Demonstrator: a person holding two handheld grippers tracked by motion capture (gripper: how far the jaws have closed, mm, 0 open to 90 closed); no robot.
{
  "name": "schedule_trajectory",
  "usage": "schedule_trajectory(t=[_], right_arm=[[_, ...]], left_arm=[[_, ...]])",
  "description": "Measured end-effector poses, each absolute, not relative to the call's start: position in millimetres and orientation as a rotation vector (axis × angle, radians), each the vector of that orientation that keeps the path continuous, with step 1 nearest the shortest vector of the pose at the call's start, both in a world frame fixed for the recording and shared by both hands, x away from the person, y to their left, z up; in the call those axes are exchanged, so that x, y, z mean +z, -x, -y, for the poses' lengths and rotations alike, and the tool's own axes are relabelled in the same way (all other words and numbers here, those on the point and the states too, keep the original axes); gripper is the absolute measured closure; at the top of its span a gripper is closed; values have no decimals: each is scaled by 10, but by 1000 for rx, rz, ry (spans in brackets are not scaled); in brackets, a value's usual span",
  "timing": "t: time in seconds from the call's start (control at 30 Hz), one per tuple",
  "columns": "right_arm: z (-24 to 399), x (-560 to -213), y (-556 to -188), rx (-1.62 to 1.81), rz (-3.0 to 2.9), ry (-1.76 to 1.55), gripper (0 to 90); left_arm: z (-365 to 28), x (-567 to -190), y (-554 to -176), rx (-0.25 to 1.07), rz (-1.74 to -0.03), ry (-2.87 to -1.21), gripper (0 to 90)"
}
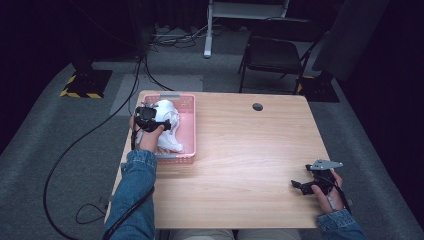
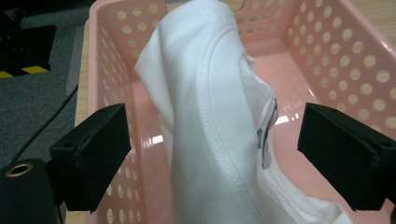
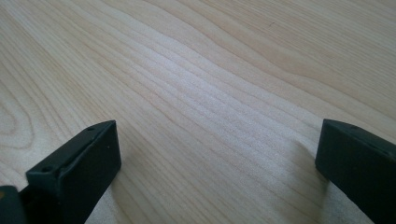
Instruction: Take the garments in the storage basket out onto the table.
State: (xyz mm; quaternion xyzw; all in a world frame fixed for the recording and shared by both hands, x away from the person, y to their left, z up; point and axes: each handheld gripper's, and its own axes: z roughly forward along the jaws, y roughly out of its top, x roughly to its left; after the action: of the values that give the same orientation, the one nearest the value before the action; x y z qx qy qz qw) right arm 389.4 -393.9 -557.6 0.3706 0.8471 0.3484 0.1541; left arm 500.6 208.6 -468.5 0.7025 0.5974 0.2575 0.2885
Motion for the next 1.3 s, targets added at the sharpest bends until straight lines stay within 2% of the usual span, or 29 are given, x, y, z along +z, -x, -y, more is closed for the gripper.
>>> schedule_trajectory(t=[0.53, 0.67, 0.73, 0.9, 1.3], right_arm=[[3938, -5576, -3895, 999, -2428, -1064, 0], [3938, -5576, -3895, 998, -2428, -1063, 0], [3938, -5576, -3895, 998, -2428, -1064, 0], [3938, -5576, -3895, 998, -2428, -1064, 0], [3938, -5576, -3895, 998, -2428, -1064, 0]], left_arm=[[-2097, -4869, -5102, 622, -1631, -1919, 161], [-2054, -4890, -5130, 629, -1615, -1998, 279], [-2037, -4897, -5140, 630, -1606, -2023, 374], [-2030, -4907, -5153, 621, -1609, -2028, 468], [-2036, -4872, -5159, 593, -1631, -1997, 520]])
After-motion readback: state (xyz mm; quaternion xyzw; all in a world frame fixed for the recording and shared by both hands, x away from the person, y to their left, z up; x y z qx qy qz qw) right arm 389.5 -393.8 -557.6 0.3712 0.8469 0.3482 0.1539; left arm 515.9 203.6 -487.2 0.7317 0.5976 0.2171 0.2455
